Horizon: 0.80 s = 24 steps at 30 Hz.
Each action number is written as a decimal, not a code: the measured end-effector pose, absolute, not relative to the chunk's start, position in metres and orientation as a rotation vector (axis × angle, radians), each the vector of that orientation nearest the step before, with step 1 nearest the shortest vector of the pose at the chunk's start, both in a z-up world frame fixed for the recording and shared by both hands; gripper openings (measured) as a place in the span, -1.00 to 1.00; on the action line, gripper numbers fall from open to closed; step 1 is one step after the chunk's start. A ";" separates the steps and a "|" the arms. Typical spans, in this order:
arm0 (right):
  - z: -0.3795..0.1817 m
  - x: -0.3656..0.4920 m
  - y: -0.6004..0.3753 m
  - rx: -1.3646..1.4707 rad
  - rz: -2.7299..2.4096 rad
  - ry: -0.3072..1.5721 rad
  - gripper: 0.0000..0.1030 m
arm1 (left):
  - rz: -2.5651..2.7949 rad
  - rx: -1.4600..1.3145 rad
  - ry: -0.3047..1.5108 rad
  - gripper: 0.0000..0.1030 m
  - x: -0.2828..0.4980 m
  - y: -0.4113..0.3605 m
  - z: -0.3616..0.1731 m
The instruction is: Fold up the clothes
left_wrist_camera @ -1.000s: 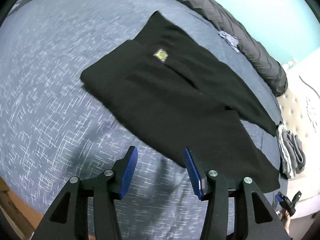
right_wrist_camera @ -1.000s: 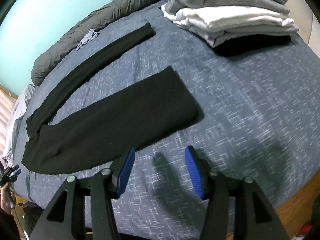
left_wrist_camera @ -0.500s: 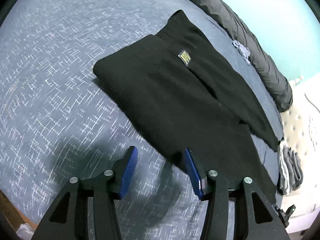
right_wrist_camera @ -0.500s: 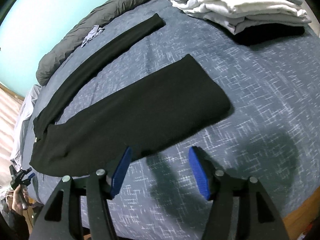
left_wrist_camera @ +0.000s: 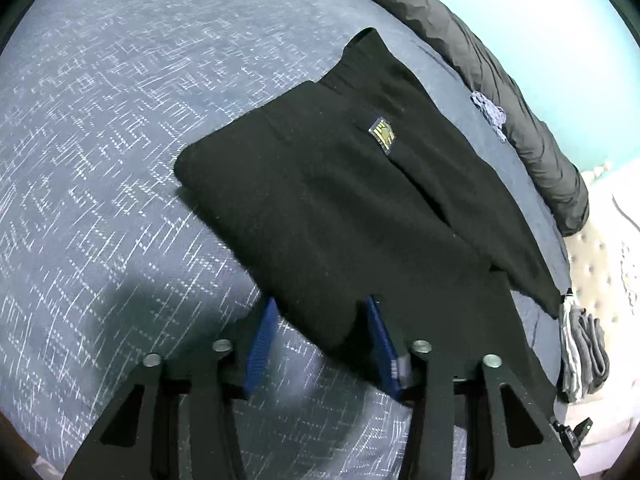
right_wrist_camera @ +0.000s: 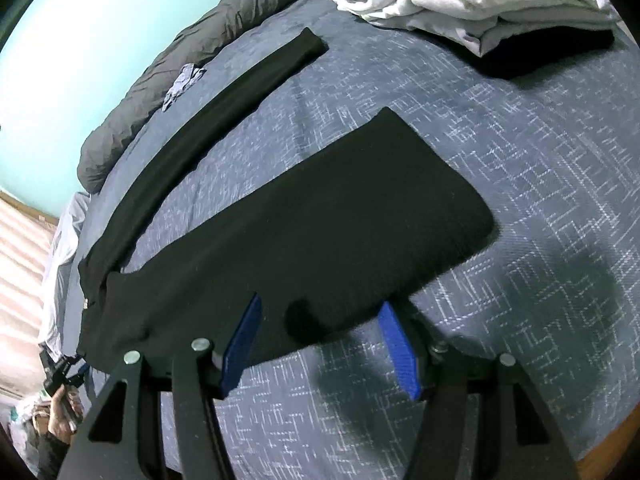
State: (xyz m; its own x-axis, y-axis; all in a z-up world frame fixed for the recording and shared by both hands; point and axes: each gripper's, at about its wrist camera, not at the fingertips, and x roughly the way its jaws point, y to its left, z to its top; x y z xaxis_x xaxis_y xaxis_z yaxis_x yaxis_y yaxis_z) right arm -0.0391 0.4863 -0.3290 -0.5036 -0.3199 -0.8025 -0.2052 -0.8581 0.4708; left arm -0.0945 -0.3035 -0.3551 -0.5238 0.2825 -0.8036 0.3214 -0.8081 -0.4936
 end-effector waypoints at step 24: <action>-0.332 -0.050 0.484 1.521 -2.562 -0.811 0.01 | -2.493 1.448 1.100 -0.59 -0.097 -0.316 -0.365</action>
State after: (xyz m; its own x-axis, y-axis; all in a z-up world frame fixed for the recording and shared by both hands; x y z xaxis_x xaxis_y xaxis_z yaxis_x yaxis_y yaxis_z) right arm -0.0502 0.4841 -0.3323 -0.5139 -0.3032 -0.8025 -0.2136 -0.8608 0.4620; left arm -0.0966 -0.3163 -0.3645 -0.5584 0.2891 -0.7775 0.3793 -0.7446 -0.5493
